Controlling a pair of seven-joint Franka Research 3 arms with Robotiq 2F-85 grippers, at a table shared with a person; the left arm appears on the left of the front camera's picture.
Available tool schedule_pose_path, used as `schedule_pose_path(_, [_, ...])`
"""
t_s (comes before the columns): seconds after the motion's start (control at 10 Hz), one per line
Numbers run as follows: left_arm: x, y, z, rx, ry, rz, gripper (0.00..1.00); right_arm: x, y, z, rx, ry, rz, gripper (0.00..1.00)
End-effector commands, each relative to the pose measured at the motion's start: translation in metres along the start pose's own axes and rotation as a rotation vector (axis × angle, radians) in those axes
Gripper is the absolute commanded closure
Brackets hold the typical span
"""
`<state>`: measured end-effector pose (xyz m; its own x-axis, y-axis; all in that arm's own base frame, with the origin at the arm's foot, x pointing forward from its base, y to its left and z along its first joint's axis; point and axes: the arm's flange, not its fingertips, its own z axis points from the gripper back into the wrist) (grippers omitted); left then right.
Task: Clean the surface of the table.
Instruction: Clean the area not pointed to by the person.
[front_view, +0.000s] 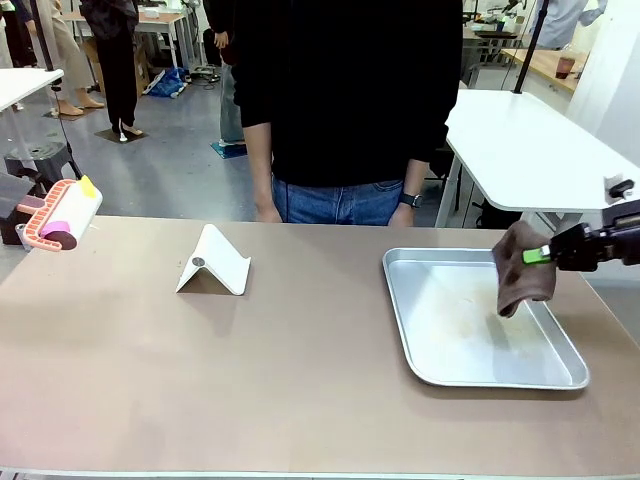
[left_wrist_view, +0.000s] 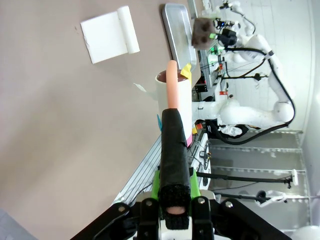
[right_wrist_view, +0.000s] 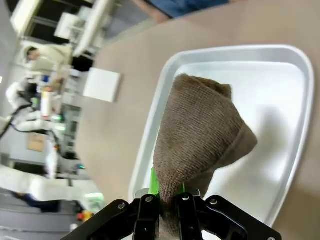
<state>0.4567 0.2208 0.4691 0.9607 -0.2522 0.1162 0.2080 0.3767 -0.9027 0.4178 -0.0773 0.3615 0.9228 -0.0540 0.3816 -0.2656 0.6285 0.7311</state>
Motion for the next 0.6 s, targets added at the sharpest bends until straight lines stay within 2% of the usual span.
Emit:
schedule_pose_path(0.0, [-0.003,-0.005,0.001,-0.012,0.003,-0.007,0.77,0.000,0.015,-0.024,-0.178,0.101,0.017,0.88])
schedule_pose_path(0.3, [-0.003,-0.005,0.001,-0.012,0.003,-0.007,0.77,0.007,0.007,-0.056,-0.395,0.121,0.022,0.88])
schedule_pose_path(0.5, [-0.003,-0.005,0.001,-0.012,0.003,-0.007,0.77,0.009,0.000,-0.087,-0.367,0.191,0.014,0.88])
